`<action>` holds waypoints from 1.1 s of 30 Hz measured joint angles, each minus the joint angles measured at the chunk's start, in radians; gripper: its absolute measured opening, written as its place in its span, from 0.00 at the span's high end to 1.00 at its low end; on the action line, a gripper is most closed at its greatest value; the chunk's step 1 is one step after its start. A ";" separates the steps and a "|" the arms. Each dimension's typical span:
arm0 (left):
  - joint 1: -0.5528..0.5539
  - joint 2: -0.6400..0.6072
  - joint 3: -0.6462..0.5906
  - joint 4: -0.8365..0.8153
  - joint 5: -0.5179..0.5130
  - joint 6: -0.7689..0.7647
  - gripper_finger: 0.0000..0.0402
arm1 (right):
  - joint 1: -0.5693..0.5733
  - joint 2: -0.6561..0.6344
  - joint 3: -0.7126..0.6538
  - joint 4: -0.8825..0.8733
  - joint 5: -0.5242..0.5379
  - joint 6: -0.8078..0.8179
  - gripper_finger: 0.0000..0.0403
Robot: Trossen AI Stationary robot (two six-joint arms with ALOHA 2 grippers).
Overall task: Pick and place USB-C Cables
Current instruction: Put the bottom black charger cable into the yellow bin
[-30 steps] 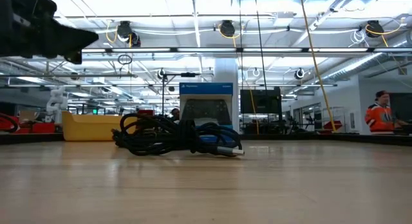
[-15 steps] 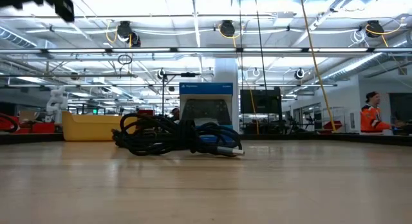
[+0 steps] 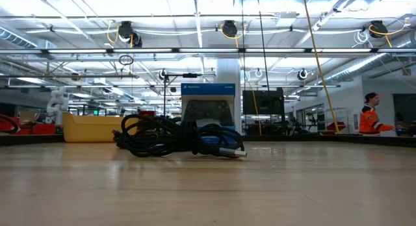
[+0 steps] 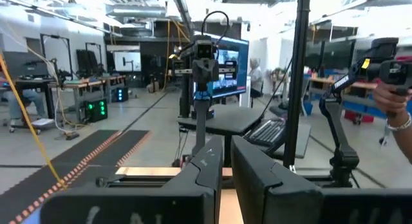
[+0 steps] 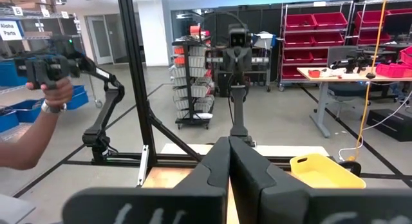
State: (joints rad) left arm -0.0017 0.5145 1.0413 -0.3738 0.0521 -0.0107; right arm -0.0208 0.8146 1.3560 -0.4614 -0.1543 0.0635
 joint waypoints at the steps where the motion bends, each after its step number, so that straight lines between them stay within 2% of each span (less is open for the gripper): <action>1: 0.000 0.025 0.036 -0.020 0.000 0.006 0.91 | 0.000 0.000 0.000 0.000 0.000 0.000 1.00; 8: 0.000 0.191 0.319 -0.218 0.000 0.009 0.91 | 0.000 0.000 0.000 0.000 0.000 0.002 1.00; 14: 0.000 0.268 0.470 -0.282 0.000 0.032 0.91 | 0.000 0.001 0.000 0.000 0.000 0.003 1.00; 25: 0.000 0.280 0.497 -0.291 0.000 0.054 0.91 | 0.000 0.018 0.000 0.004 0.000 0.004 1.00; 33: 0.000 0.290 0.497 -0.294 0.000 0.054 0.91 | 0.000 0.079 0.000 0.108 0.000 0.007 1.00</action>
State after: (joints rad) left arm -0.0013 0.8049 1.5383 -0.6675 0.0521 0.0437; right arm -0.0208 0.8935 1.3560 -0.3533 -0.1543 0.0705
